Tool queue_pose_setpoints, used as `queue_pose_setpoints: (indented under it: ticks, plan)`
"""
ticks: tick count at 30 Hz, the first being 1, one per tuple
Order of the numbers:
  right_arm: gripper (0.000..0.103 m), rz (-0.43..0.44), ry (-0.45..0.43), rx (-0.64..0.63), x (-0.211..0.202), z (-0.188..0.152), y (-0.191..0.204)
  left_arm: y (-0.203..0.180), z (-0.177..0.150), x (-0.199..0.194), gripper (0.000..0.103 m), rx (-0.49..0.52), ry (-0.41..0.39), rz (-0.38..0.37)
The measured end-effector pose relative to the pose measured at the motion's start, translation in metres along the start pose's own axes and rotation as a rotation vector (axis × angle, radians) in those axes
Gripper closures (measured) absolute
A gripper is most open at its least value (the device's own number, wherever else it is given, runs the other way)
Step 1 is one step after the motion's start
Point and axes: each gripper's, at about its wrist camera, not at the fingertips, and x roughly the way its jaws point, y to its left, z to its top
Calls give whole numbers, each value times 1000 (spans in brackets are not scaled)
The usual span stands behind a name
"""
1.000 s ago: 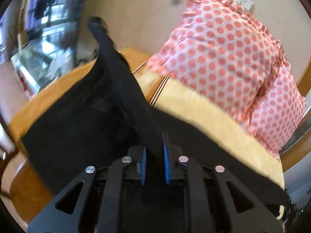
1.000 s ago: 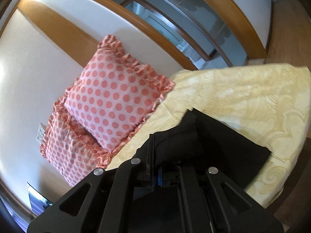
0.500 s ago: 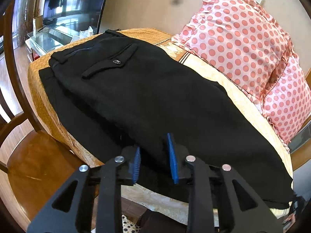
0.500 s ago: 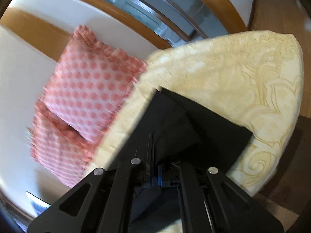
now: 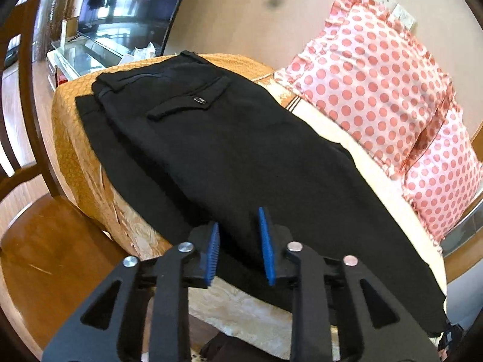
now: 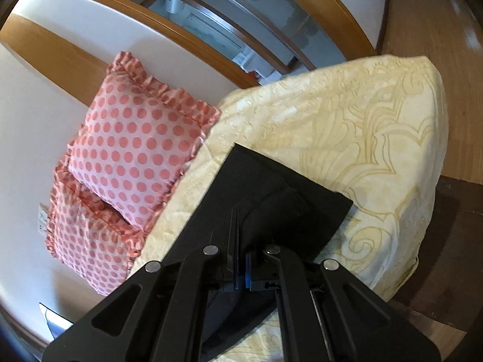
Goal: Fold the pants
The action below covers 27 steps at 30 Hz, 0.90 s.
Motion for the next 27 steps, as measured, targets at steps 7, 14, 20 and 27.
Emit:
queue_pose_setpoints:
  ticks: [7,14,20,27]
  plan:
    - [100,-30,22,10,8,-7,-6,3,-12,-6,83,-27,-67,-3]
    - [98,-42,57,19,8,-11,-7,4,-8,-4,77,-28,-51,-22]
    - [89,-48,66,-44,11,-15,2,-4,-8,-3,66,-21,-48,-18]
    - [100,-54,-52,-154,-11,-8,24,-4,-3,-9,93,-13,-50,-25]
